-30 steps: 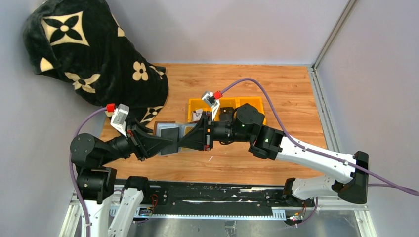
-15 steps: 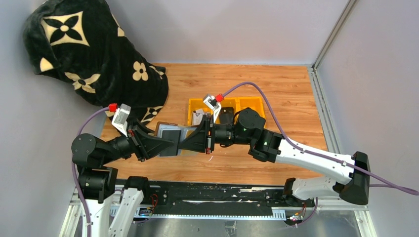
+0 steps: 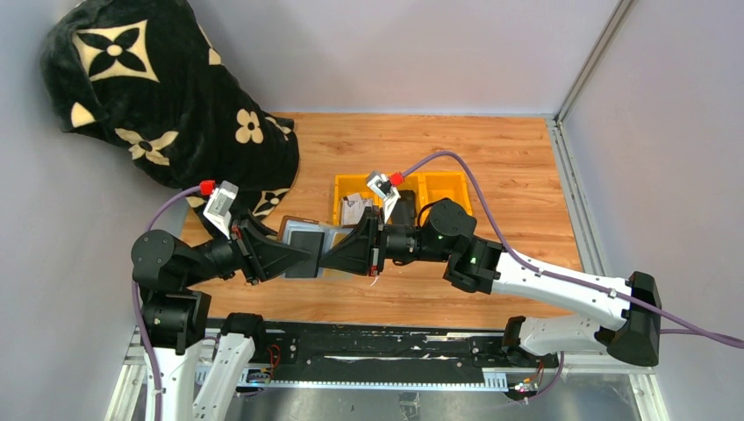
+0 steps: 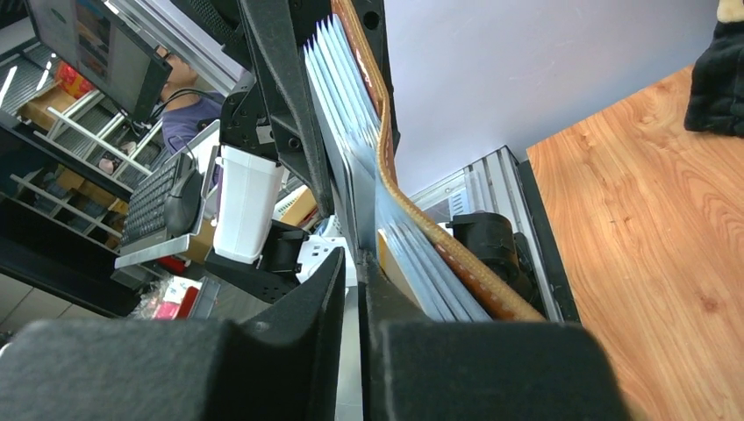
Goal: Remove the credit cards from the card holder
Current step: Remove the credit card from the card holder.
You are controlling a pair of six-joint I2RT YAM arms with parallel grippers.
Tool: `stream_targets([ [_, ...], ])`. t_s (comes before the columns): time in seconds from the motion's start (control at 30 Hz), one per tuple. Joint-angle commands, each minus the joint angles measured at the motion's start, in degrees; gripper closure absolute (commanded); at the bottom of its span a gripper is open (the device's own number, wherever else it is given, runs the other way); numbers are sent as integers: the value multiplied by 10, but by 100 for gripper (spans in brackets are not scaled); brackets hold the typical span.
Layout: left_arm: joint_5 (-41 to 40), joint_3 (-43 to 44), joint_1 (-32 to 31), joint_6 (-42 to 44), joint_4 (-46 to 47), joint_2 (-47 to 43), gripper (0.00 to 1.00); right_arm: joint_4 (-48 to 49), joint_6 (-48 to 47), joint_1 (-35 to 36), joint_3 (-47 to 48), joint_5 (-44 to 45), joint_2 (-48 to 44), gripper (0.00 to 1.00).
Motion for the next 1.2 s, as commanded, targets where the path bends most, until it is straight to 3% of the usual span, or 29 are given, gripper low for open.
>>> stream_targets([
  [0.0, 33, 11, -9, -19, 28, -9, 80, -25, -9, 1, 17, 48, 15, 77],
  [0.17, 20, 12, -9, -20, 29, -13, 80, -36, -11, 2, 42, 89, 33, 62],
  [0.23, 14, 12, -9, -21, 30, -14, 80, -48, -15, 4, 52, 112, 38, 67],
  [0.3, 12, 11, -9, -24, 32, -16, 80, -48, -13, 5, 55, 135, 42, 84],
  [0.33, 10, 11, -9, -25, 33, -16, 80, -46, -12, 5, 56, 139, 42, 87],
  [0.43, 8, 10, -9, -25, 34, -20, 72, -53, -10, 6, 63, 155, 43, 100],
  [0.57, 11, 9, -9, -28, 40, -21, 67, -39, -16, 6, 50, 152, 29, 100],
  [0.7, 22, 11, -9, -43, 51, -10, 74, 8, -18, 0, 11, 112, 6, 100],
  [0.83, 28, 18, -9, -57, 57, -4, 75, 46, -13, -3, -34, 96, -17, 100],
  [1.17, 28, 21, -9, -84, 87, -4, 75, 28, -14, -3, -63, 101, -42, 100],
])
